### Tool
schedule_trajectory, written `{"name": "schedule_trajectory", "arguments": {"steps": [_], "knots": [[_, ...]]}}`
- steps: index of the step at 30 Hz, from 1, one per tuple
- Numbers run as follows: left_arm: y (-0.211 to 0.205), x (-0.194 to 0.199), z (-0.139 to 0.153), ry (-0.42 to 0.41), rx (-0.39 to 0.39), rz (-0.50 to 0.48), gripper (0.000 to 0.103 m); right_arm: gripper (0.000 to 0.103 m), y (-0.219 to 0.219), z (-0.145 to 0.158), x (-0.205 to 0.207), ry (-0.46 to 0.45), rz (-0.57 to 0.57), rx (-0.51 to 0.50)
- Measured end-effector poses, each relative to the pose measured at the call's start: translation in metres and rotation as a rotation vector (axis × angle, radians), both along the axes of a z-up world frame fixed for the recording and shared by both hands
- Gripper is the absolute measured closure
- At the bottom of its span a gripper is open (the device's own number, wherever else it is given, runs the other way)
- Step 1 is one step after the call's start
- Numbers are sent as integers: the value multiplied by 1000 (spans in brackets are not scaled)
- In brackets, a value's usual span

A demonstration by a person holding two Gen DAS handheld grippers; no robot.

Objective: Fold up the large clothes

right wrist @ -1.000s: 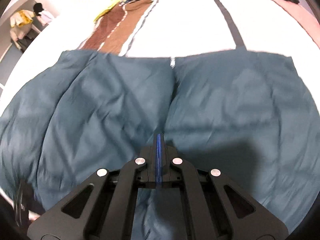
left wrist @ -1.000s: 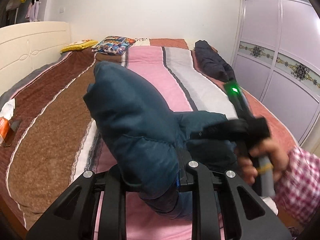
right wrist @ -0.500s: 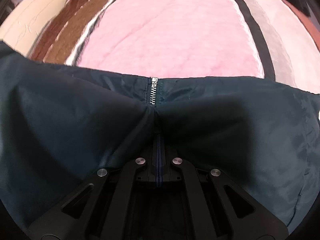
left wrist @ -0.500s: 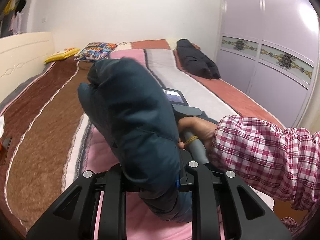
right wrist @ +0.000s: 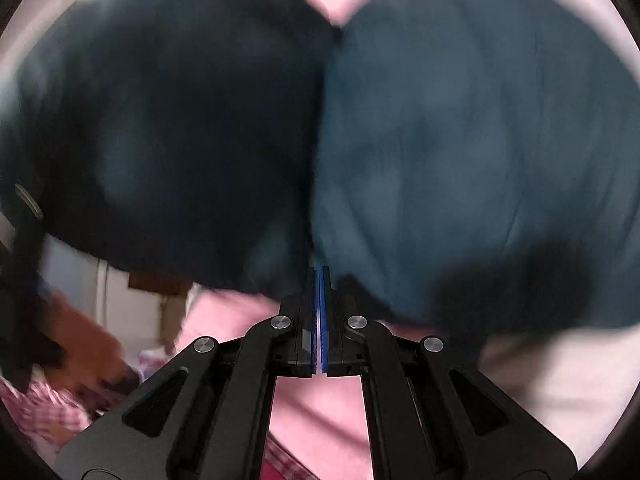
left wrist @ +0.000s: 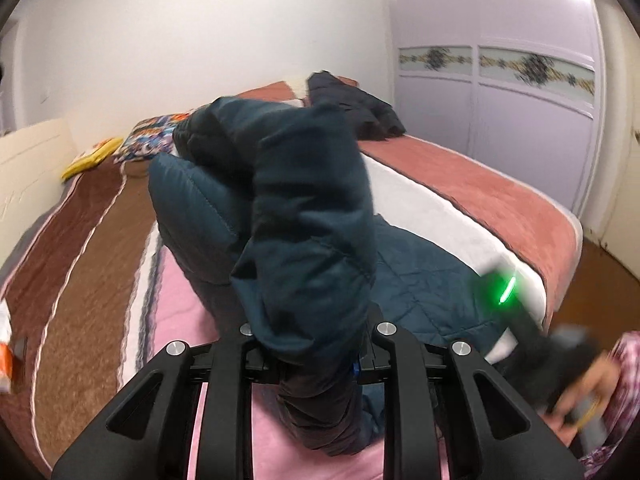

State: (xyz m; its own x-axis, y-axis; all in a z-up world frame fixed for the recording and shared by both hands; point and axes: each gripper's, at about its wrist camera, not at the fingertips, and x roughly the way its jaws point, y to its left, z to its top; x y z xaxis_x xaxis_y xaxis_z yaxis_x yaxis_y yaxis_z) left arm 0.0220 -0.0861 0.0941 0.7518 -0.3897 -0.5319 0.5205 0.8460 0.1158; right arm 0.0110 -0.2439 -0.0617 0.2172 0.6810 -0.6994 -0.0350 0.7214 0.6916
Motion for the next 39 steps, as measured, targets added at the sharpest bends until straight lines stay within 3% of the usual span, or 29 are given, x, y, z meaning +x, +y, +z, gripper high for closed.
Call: {"name": "schedule_trajectory", "arguments": {"steps": [3,10,20,23,25,26,27,30,34,37,39], "knots": [[-27,-4,-6,9,48,-57,81,101,-1,-17,6,30,8,9],[-90,-5,-32,52,137,-197,81,100,-53,8,-23,-46,-69,7],[-154,-10,-92,118,230,-357,73,98,-203,31,-107,-95,-463,-160],[-167,-18,-110,98,302,-412,57,98,-219,56,-102,-150,-517,-162],[-174,-25,-116,102,324,-459,30,98,-217,77,-91,-203,-505,-176],[-176,-27,-117,106,326,-475,24,98,-220,90,-86,-238,-492,-173],[-176,-29,-116,110,320,-481,19,98,-230,100,-84,-261,-479,-162],[-169,-24,-107,188,237,-489,17,98,-221,129,-59,-318,-404,-92],[-154,-2,-95,362,71,-503,17,98,-186,123,-33,-280,-314,49],[-141,3,-86,435,-29,-522,17,98,-168,101,-21,-209,-283,1],[-133,0,-81,456,-45,-546,17,98,-165,77,-18,-146,-290,-102]]}}
